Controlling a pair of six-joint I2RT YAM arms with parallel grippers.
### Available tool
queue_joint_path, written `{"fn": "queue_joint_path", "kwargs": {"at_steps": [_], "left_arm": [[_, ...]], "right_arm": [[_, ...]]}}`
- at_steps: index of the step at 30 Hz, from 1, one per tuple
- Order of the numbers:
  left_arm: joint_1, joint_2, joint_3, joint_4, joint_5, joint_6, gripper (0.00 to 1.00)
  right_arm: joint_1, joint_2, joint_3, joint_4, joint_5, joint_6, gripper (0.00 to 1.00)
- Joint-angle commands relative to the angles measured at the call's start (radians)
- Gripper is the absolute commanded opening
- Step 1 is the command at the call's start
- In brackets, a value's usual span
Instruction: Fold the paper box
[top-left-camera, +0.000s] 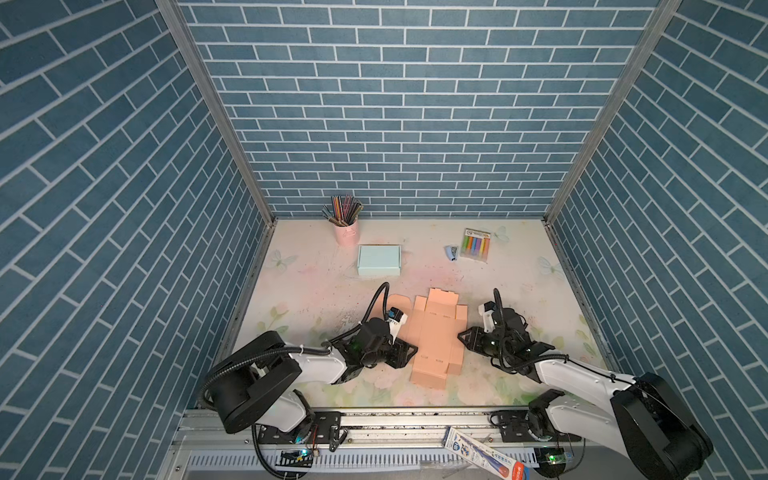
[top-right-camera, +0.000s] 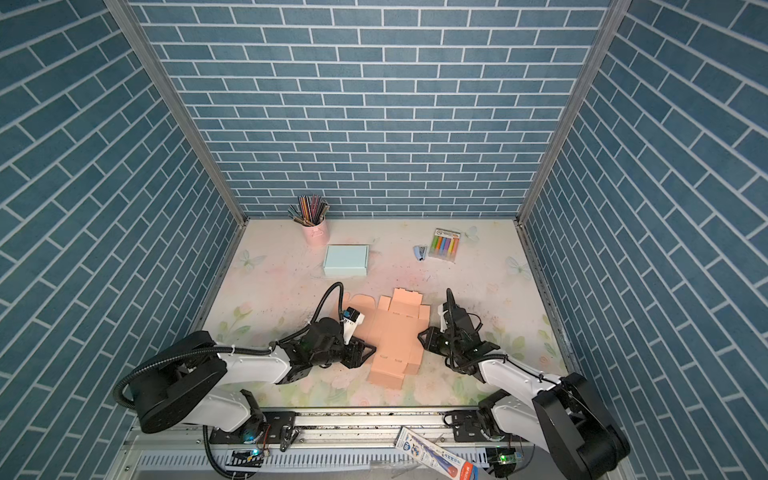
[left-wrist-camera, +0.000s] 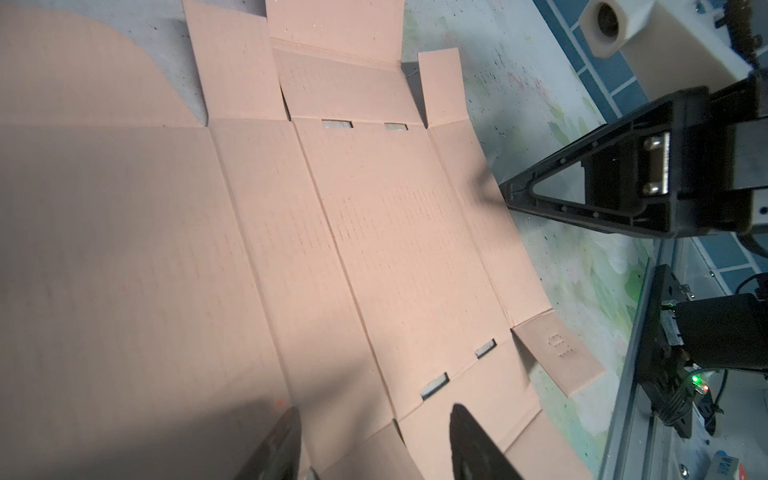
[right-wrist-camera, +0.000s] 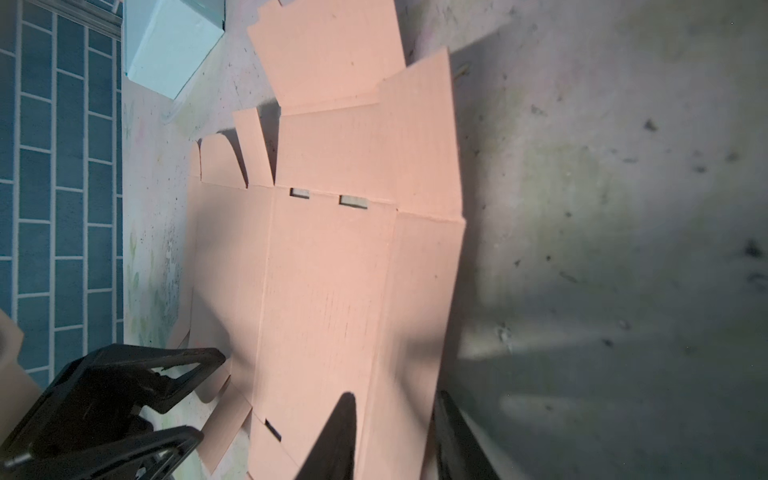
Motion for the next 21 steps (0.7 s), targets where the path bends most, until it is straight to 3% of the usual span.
{"fn": "queue_joint_path", "kwargs": {"at_steps": [1,13,21], "left_arm": [[-0.006,0.016,0.004,0.018,0.008,-0.003,0.57],[-0.009,0.068,0.026,0.015,0.022,0.004,0.55],[-0.014,0.069,0.029,0.016,0.028,-0.002,0.55]], "right_arm": [[-0.004,-0.015,-0.019,0.063,-0.039,0.062,0.32],[-0.003,-0.050,-0.093,0.210,-0.058,0.154,0.31],[-0.004,-0.033,-0.070,0.193,-0.025,0.123,0.26]]}}
